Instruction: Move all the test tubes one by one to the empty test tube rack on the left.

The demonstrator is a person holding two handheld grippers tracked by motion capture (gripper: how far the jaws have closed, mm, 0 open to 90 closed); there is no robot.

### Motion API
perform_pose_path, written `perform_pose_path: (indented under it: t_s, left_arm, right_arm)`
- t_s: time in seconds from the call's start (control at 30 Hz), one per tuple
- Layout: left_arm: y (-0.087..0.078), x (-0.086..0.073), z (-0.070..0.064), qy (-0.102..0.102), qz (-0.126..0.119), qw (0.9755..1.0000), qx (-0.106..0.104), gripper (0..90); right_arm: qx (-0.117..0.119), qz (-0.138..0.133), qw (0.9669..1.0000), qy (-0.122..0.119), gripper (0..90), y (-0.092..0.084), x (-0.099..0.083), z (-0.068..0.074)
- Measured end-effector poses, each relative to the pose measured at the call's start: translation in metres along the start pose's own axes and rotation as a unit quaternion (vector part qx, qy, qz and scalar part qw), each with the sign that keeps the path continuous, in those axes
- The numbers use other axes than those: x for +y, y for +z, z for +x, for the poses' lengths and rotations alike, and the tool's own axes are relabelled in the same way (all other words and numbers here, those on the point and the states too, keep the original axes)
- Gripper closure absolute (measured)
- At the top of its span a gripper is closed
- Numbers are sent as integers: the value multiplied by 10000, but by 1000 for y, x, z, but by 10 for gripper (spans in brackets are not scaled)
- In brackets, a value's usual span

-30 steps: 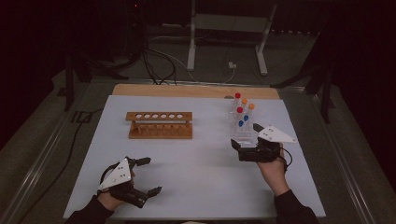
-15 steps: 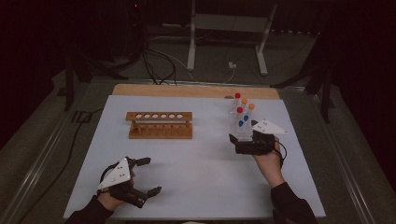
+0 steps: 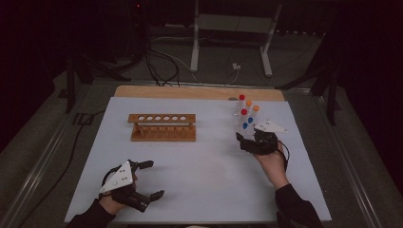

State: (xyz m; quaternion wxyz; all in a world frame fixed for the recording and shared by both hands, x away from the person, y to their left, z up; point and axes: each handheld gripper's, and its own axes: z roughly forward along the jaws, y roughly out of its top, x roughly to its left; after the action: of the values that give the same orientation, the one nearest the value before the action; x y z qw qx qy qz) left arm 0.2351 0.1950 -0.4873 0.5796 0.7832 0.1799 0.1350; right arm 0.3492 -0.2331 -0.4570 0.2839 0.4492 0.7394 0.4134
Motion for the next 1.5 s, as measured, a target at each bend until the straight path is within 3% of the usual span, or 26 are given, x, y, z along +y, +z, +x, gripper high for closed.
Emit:
perform_pose_path:
  t_s: [0.07, 0.27, 0.6, 1.0, 1.5]
  left_arm:
    - [0, 0, 0, -20, -11, 10000, -10, 5]
    - [0, 0, 0, -14, -17, 10000, -15, 5]
    - [0, 0, 0, -7, -2, 10000, -10, 6]
    - [1, 0, 0, -3, 17, 10000, -12, 5]
    - [1, -1, 0, 5, 24, 10000, -15, 6]
  right_arm:
    - [-112, 82, 9999, 31, 325, 2, -1, 0]
    - [-145, 296, 9994, 96, 518, 7, -2, 0]
    - [-83, 458, 9984, 336, 678, 15, -2, -7]
    - [-20, 440, 9981, 426, 748, 22, 1, -9]
    - [-144, 362, 9990, 200, 765, 27, 1, -7]
